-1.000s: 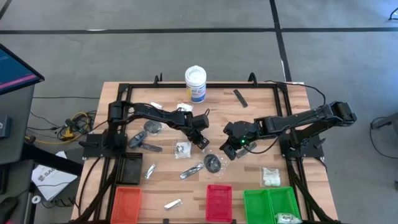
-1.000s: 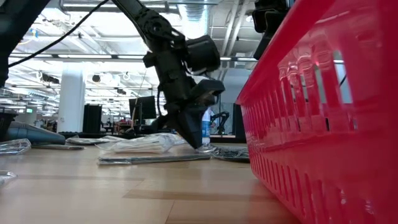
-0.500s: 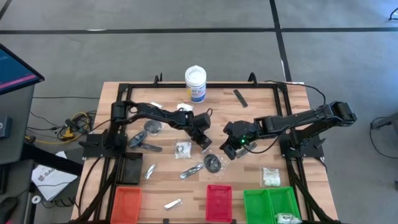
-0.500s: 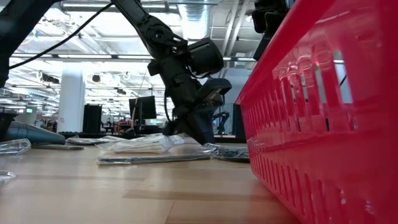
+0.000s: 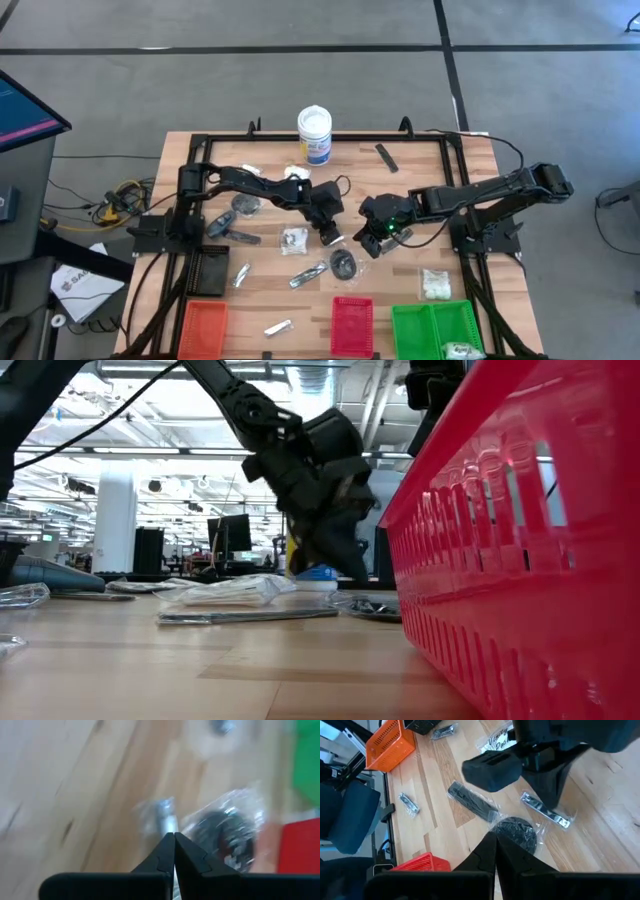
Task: Pick & Place Travel size toiletries
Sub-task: Put the silver nail cutter into the left green bin
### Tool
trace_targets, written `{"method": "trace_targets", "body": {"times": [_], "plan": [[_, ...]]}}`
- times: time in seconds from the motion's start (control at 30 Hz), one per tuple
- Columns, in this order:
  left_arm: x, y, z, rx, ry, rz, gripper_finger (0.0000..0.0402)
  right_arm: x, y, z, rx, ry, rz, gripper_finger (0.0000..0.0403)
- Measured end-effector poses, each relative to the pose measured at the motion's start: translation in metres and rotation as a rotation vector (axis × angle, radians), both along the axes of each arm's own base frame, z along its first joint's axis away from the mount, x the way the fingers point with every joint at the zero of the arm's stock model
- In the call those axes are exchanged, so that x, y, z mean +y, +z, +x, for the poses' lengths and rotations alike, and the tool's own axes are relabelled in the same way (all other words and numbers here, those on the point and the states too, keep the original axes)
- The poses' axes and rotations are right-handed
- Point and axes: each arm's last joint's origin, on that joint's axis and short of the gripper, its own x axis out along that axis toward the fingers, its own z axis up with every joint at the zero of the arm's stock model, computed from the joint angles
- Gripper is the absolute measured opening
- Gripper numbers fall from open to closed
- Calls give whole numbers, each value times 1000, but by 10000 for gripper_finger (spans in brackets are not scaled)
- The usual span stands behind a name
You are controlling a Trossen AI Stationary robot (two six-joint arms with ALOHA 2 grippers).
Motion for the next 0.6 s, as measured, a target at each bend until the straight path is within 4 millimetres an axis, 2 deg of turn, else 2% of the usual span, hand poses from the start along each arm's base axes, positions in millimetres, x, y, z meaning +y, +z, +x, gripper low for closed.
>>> {"method": "trace_targets", "body": {"times": [0.2,0.37,0.43,0.6], "plan": [[-14,30,-3,-79,-40,41,0,0,0,0,-7,42,-30,0],[-40,44,-8,-100,-86,63,0,0,0,0,-16,61,-48,0],[-53,45,-10,-100,-102,76,0,0,0,0,-17,61,-48,0],[-77,27,-24,-17,-102,78,0,0,0,0,-16,61,-48,0]]}}
